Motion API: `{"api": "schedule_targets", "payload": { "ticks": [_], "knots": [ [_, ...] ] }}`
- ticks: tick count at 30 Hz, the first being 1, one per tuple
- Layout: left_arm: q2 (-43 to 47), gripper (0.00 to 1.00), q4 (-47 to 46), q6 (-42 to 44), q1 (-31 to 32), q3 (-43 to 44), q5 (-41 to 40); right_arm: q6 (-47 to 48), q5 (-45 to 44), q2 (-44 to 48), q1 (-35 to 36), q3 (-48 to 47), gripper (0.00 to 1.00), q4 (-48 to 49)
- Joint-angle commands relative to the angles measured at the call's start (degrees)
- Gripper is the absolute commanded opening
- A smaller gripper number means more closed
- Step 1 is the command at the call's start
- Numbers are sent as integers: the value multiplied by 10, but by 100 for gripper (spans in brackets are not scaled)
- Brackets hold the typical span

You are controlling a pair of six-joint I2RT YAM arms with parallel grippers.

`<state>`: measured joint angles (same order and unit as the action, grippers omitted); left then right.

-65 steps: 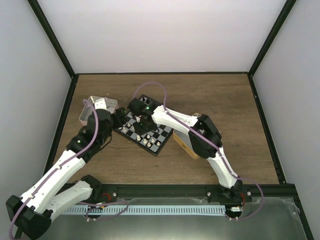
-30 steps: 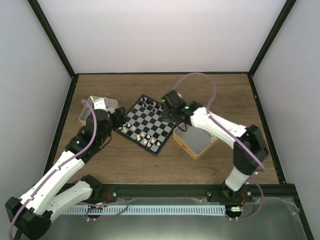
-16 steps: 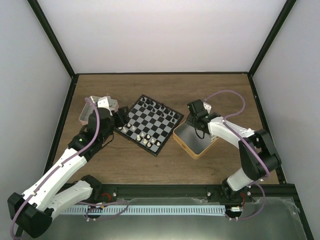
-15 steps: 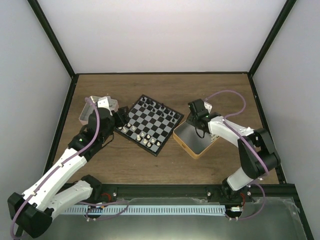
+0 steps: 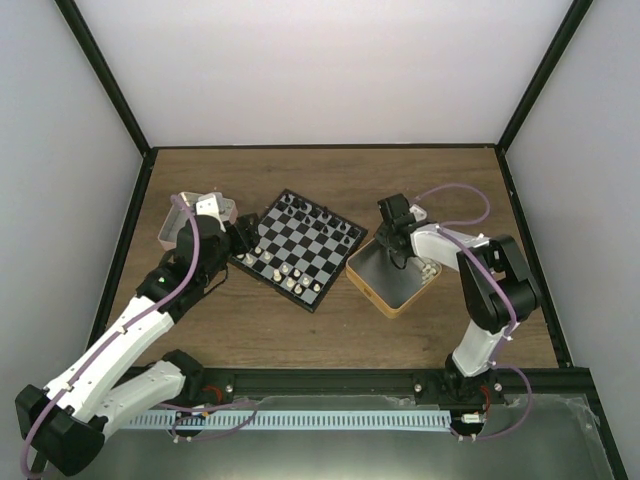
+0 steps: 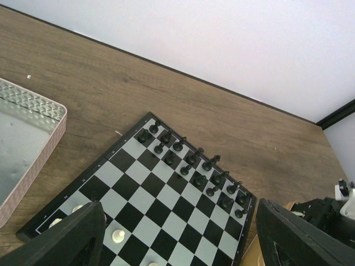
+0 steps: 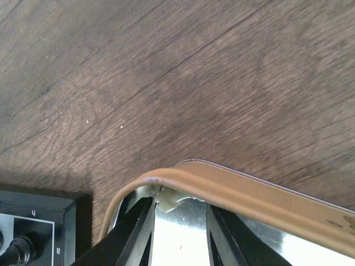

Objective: Set up the chess pieces on the board
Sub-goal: Pick up the chess piece from the storage box.

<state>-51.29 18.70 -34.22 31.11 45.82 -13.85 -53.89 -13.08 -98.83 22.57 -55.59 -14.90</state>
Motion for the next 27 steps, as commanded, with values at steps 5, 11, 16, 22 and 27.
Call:
{"api": "schedule_targets", "payload": {
  "ticks": [5, 11, 16, 22, 27],
  "knots": [
    [-4, 76, -12, 9, -3, 6, 5, -27, -18, -26, -15, -38, 29, -11],
    [-5, 76, -13, 9, -3, 7, 6, -19, -33, -29, -16, -32, 29, -31],
    [-9, 76, -14, 9, -3, 7, 8, -5, -42, -13, -16, -6, 29, -35],
    [-10, 76, -15, 8, -3, 5, 10, 11, -45, 19, -16, 20, 30, -41],
    [-10, 76, -16, 7, -3, 4, 10, 26, -44, 37, -16, 17, 31, -32]
  ]
}}
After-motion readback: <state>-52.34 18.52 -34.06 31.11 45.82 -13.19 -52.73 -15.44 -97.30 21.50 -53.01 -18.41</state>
